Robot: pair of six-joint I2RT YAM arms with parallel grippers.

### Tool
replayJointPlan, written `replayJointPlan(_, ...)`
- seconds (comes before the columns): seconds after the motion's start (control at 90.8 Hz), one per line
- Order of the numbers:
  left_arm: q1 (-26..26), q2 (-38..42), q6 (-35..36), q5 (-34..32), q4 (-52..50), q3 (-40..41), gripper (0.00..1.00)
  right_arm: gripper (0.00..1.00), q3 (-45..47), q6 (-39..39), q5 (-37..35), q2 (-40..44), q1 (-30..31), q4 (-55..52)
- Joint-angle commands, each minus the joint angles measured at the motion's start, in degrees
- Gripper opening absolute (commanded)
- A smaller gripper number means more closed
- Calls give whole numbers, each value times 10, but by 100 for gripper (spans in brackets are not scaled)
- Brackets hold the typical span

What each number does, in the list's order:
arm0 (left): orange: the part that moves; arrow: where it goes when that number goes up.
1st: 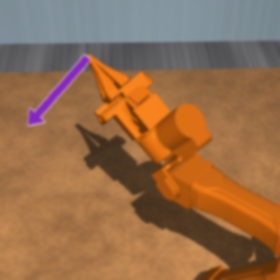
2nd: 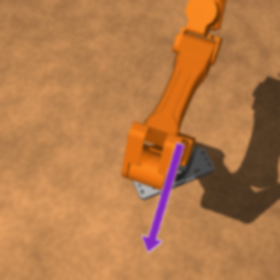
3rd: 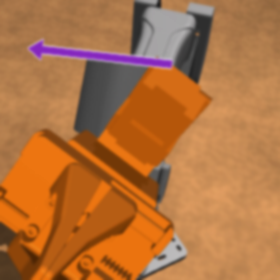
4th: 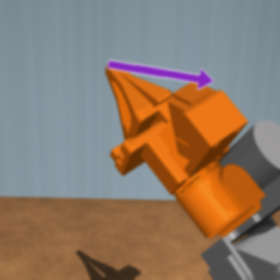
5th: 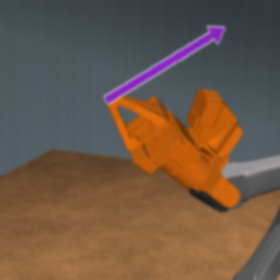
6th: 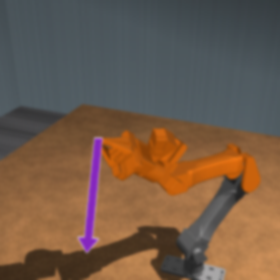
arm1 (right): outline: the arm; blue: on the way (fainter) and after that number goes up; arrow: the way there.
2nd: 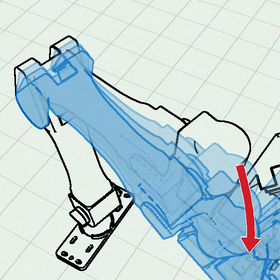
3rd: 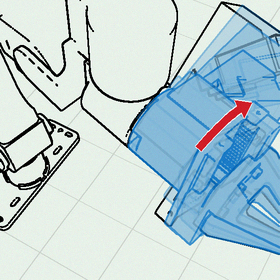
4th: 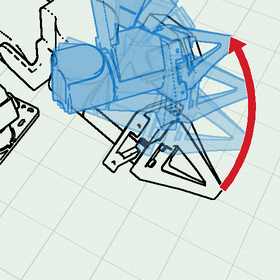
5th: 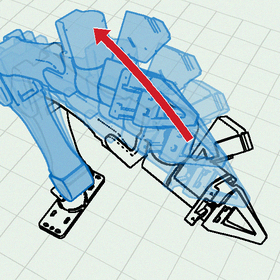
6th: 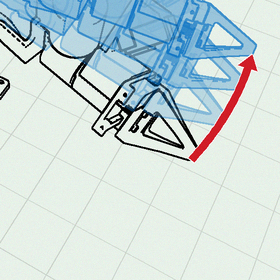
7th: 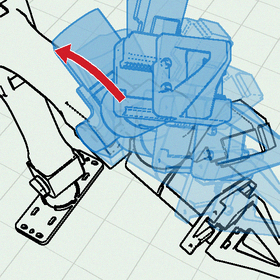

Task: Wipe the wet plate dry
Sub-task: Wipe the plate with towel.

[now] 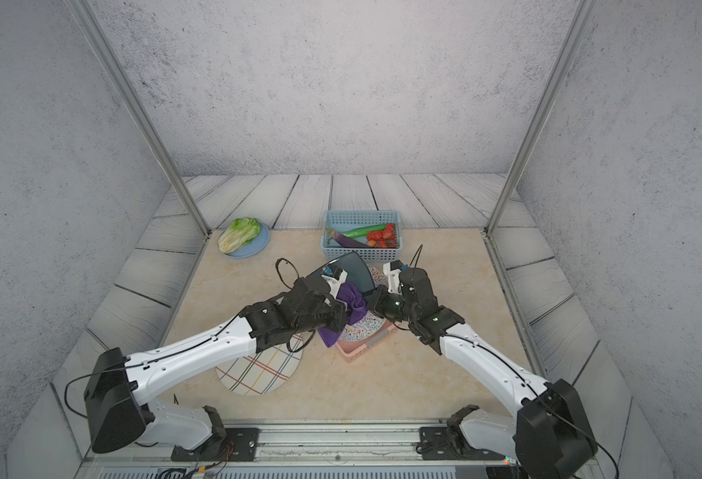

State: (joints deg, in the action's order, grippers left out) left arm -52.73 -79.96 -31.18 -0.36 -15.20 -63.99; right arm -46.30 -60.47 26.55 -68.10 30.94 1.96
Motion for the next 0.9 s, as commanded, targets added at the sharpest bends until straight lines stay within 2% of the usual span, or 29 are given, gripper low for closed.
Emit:
replayJointPlan(0.0, 81, 33, -49, 6, -26, 62, 0, 0, -42, -46, 29, 78, 11, 161)
replayJointPlan(0.044, 102, 54, -53, 20, -3, 96, 0, 0, -39, -44, 28, 91, 10, 156)
replayJointPlan(0.132, 106, 82, -50, 21, 19, 126, 0, 0, -37, -30, 42, 103, 18, 162)
replayJointPlan(0.22, 120, 92, -48, 14, -3, 110, 0, 0, -35, 11, 49, 108, 57, 156)
replayJointPlan(0.374, 197, 101, -18, 46, -24, 52, 0, 0, -18, 63, 46, 116, 151, 156)
replayJointPlan(0.473, 171, 56, 37, 103, -60, -17, 0, 0, -15, 65, 39, 112, 176, 175)
replayJointPlan(0.583, 61, 11, 79, 97, -52, -49, 0, 0, -19, 60, -9, 121, 176, 178)
replayJointPlan(0.638, 33, -5, 96, 94, -53, -55, 0, 0, -19, 61, -38, 131, 174, 174)
replayJointPlan(0.694, 35, -5, 86, 80, -56, -50, 0, 0, -24, 64, -56, 142, 168, 151)
replayJointPlan(0.738, 58, 12, 67, 73, -44, -31, 0, 0, -26, 64, -64, 148, 163, 132)
replayJointPlan(0.826, 132, 67, 16, 149, 21, 42, 0, 0, -14, 44, -75, 164, 153, 120)
replayJointPlan(0.892, 122, 98, 30, 158, 48, 72, 0, 0, -1, 33, -77, 176, 145, 128)
